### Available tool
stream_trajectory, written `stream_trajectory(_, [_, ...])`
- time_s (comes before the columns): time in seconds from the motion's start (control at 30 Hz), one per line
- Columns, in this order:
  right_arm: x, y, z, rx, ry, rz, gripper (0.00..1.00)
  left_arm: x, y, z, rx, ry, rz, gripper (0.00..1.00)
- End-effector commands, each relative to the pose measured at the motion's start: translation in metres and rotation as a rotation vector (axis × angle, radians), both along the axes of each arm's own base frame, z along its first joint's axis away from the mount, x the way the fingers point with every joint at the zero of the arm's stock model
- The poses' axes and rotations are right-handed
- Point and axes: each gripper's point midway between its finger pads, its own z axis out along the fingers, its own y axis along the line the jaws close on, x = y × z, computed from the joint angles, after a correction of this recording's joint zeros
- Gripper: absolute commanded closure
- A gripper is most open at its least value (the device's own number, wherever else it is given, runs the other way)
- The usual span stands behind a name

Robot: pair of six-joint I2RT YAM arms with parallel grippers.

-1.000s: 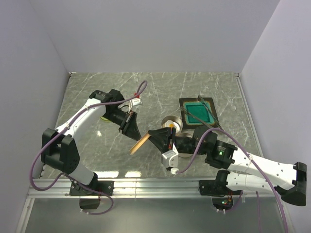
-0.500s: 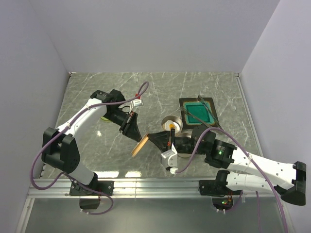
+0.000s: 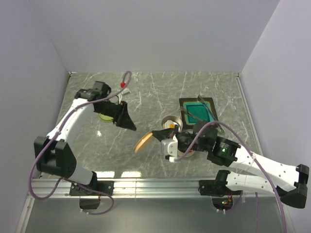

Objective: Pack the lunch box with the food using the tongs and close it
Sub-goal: Pass the lid of the lunch box from the left arm to the right, then put the lid back on the lunch box

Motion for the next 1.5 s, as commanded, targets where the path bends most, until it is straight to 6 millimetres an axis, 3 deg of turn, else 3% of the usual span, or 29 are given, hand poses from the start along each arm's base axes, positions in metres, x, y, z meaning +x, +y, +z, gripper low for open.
stream_trajectory(0.0, [0.022,-0.023,0.029,0.065,0.132,-0.144,1.0,0.046,0.015,0.035,0.026,-0.255,0.185,0.36])
stream_trajectory(0.1, [0.04,-0.043,0.025,0.04,0.284,-0.249,1.0,0.068,0.028,0.048,0.074,-0.353,0.299,0.29])
stream_trajectory(0.13, [0.056,-0.06,0.01,0.011,0.382,-0.337,1.0,0.072,0.03,0.055,0.076,-0.392,0.323,0.28])
stream_trajectory(0.2, [0.065,-0.07,0.002,-0.016,0.479,-0.375,1.0,0.081,0.036,0.059,0.107,-0.425,0.378,0.21])
stream_trajectory(0.23, [0.073,-0.088,-0.014,-0.052,0.566,-0.451,1.0,0.084,0.038,0.067,0.103,-0.471,0.398,0.15])
stream_trajectory(0.3, [0.078,-0.102,-0.028,-0.086,0.643,-0.506,1.0,0.091,0.042,0.072,0.116,-0.5,0.452,0.13])
stream_trajectory(0.5, [0.077,-0.152,-0.082,-0.197,0.963,-0.654,1.0,0.093,0.042,0.092,0.068,-0.567,0.508,0.1])
stream_trajectory(0.7, [0.068,-0.196,-0.132,-0.34,1.242,-0.792,1.0,0.084,0.032,0.091,0.038,-0.531,0.46,0.1])
stream_trajectory(0.83, [0.066,-0.208,-0.15,-0.397,1.389,-0.839,1.0,0.076,0.023,0.089,0.035,-0.565,0.426,0.1])
stream_trajectory(1.07, [0.07,-0.204,-0.161,-0.424,1.572,-0.886,1.0,0.07,0.015,0.084,0.04,-0.57,0.408,0.1])
stream_trajectory(1.33, [0.1,-0.199,-0.156,-0.326,1.615,-0.929,1.0,0.069,0.017,0.075,0.06,-0.566,0.408,0.1])
stream_trajectory(1.47, [0.13,-0.189,-0.148,-0.228,1.634,-0.964,1.0,0.069,0.016,0.069,0.058,-0.543,0.406,0.09])
